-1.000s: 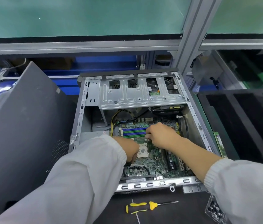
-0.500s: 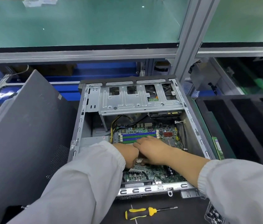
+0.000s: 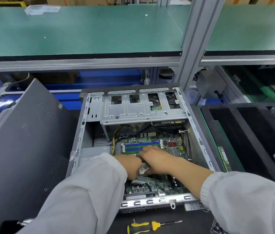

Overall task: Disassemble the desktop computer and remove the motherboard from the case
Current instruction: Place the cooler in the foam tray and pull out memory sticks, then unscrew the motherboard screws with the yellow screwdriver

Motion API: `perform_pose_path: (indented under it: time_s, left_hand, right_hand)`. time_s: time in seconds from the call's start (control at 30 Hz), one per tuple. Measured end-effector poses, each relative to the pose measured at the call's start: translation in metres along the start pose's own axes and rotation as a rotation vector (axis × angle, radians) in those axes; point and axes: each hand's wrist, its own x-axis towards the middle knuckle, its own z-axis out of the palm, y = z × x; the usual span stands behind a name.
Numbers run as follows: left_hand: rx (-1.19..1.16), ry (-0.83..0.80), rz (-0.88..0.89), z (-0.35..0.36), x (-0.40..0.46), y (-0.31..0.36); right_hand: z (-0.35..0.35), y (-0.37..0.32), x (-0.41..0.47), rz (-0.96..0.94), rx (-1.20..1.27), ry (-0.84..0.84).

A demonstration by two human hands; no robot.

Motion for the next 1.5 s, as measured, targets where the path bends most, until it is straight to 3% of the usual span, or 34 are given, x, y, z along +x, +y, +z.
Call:
perform_pose_path:
  time_s: [0.67, 0.9, 1.17, 1.37, 1.5]
  left_hand:
    - [-0.047, 0.010, -0.005, 0.000, 0.004, -0.003]
    - [-0.042, 0.041, -0.026, 0.002, 0.003, -0.002]
    - [-0.059, 0.040, -0.013, 0.002, 0.004, -0.003]
    - [-0.077, 0.037, 0.012, 0.000, 0.003, -0.003]
    - [-0.075, 0.033, 0.017, -0.002, -0.003, -0.002]
  right_hand:
    - [-0.003, 0.003, 0.002, 0.042, 0.091, -0.027]
    - [-0.002, 0.006, 0.000, -0.004, -0.085, -0.060]
    - [-0.018, 0.007, -0.009, -0.029, 0.010, -0.034]
    - [-0.023, -0.009, -0.016, -0.181, -0.328, 0.033]
    - [-0.011, -0.012, -0.014, -0.091, -0.271, 0.006]
